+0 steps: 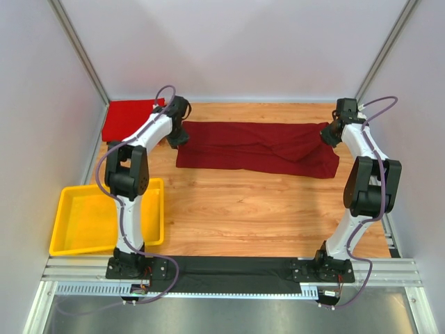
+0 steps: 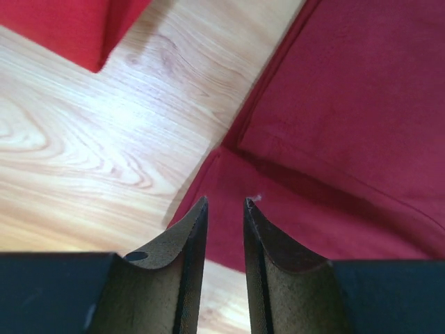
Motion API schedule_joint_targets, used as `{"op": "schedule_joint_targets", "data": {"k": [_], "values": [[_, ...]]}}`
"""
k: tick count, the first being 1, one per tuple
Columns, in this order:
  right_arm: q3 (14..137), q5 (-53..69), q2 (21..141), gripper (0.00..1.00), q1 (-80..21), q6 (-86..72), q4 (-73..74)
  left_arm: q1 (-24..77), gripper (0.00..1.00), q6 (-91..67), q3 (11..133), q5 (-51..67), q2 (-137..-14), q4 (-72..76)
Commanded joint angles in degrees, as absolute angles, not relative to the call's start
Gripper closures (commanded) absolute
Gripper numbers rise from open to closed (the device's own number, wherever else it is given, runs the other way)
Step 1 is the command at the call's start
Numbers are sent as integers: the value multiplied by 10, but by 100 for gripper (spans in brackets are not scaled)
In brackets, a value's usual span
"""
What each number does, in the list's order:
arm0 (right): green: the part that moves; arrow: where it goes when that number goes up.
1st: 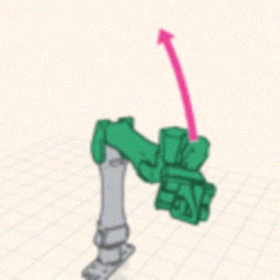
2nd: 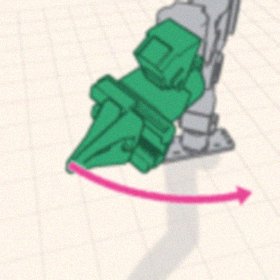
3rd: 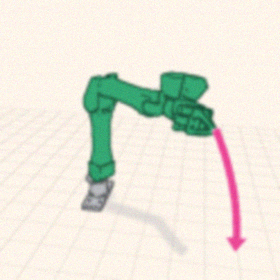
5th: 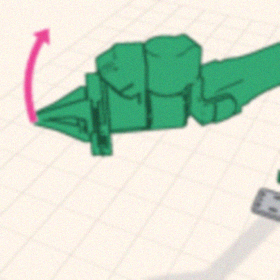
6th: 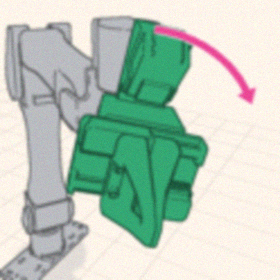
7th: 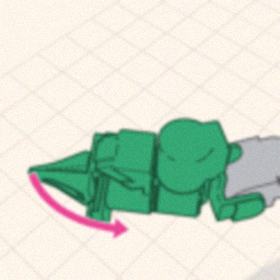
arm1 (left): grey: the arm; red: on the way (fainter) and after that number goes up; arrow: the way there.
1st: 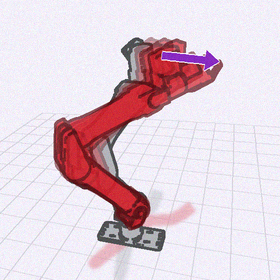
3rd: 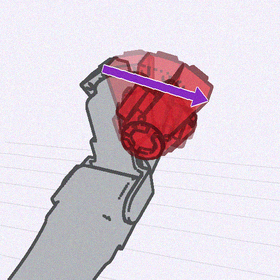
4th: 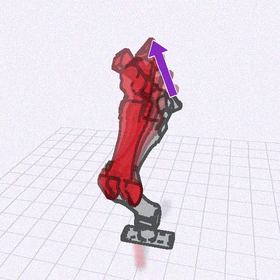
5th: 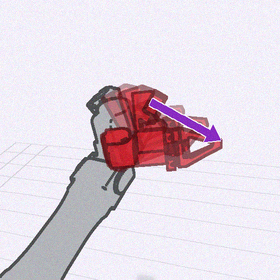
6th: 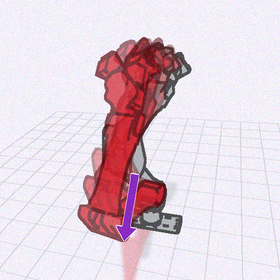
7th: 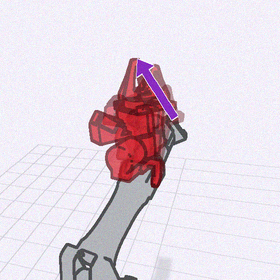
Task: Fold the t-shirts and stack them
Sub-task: Fold the tshirt
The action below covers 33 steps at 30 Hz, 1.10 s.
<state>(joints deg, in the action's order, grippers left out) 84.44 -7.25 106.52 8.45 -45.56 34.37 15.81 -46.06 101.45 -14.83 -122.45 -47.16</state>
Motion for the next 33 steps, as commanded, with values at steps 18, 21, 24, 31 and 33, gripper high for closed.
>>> {"op": "schedule_joint_targets", "data": {"k": [18, 21, 24, 31, 33], "values": [[880, -63, 1081, 100, 88, -429, 340, 201, 71, -443, 961, -175, -1218, -453], [892, -67, 1091, 100, 87, -417, 347, 200, 71, -449, 967, -197, -1237, -473], [923, -78, 1100, 100, 84, -400, 361, 200, 72, -451, 979, -206, -1254, -496], [986, -97, 1137, 100, 71, -351, 386, 200, 72, -451, 983, -223, -1266, -507], [997, -96, 1151, 100, 68, -340, 393, 200, 72, -452, 983, -222, -1266, -509]]}}
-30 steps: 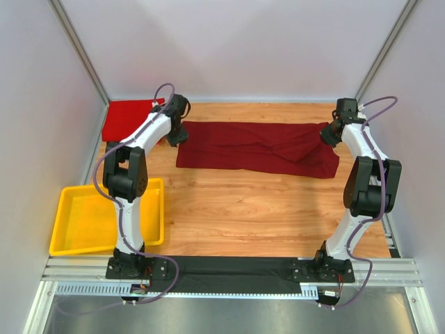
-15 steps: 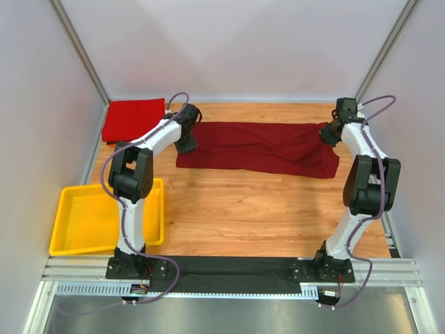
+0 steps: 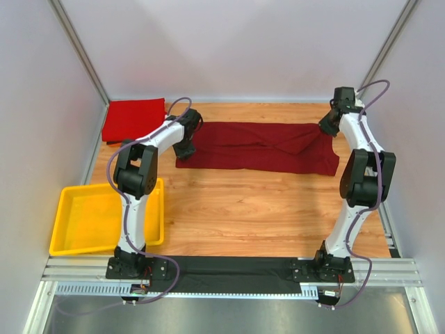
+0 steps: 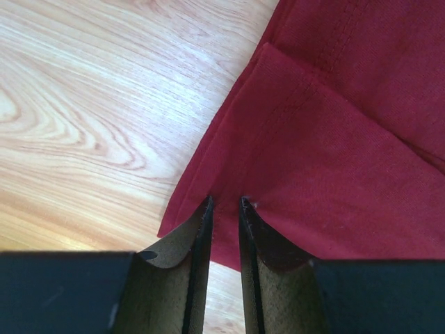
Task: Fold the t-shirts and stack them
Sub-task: Fold the tshirt
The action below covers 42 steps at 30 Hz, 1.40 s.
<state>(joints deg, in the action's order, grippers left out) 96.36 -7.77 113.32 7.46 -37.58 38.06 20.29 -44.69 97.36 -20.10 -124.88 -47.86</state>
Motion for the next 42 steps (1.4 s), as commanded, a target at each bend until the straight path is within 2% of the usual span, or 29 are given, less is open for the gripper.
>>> {"op": "schedule_joint_targets", "data": {"k": [1, 15, 42], "values": [[1009, -93, 1157, 100, 67, -337, 393, 201, 72, -453, 983, -221, -1266, -509], [1080, -91, 1230, 100, 59, -264, 382, 201, 72, -454, 984, -217, -1266, -515], [1147, -46, 1292, 100, 59, -260, 363, 217, 70, -458, 978, -221, -1276, -515]]}}
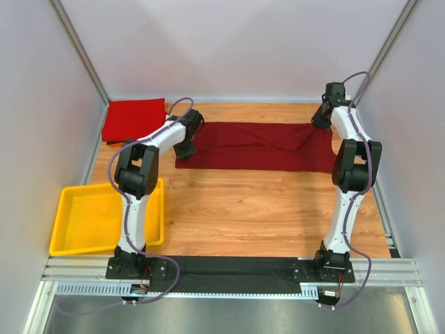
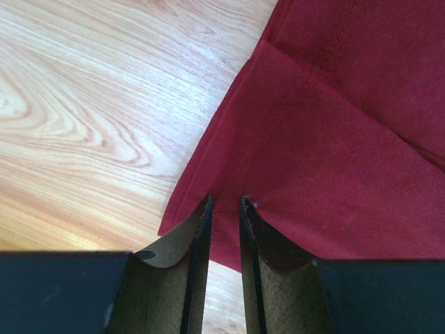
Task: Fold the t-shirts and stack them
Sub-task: Fold the tshirt
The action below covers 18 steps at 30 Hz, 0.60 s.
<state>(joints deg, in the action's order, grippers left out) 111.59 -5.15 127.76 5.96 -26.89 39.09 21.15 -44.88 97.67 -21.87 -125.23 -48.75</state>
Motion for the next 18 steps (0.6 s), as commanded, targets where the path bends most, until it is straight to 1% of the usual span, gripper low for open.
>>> {"op": "schedule_joint_targets", "data": {"k": [1, 11, 18], "values": [[1154, -45, 1294, 100, 59, -261, 362, 217, 70, -459, 978, -221, -1277, -515], [1206, -40, 1338, 100, 59, -250, 389, 217, 71, -461, 976, -221, -1276, -517], [1204, -50, 1340, 100, 59, -257, 387, 217, 71, -462, 965, -223, -1273, -516]]}}
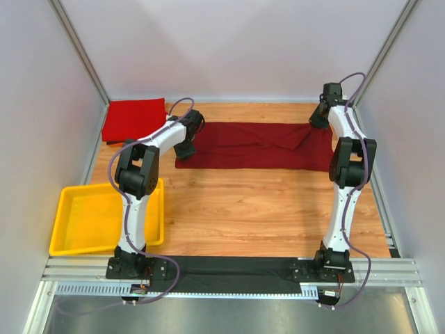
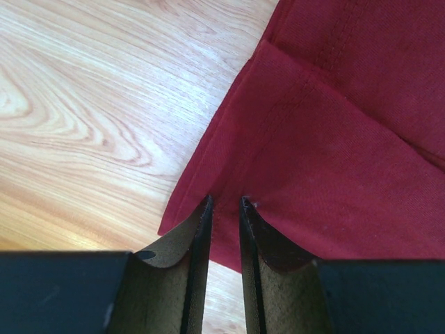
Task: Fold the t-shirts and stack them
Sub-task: Fold the tshirt
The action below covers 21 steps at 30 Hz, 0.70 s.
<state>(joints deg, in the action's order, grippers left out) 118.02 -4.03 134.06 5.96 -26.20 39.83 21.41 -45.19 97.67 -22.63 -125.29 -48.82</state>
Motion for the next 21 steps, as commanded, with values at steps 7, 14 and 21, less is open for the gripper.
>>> {"op": "schedule_joint_targets", "data": {"k": [7, 14, 21], "values": [[1238, -9, 1344, 76, 59, -261, 440, 218, 67, -457, 966, -198, -1245, -514], [1210, -54, 1258, 61, 75, -293, 597, 218, 62, -432, 1004, -178, -1199, -530], [957, -48, 1111, 61, 128, -371, 596, 218, 63, -416, 968, -131, -1191, -489]]}}
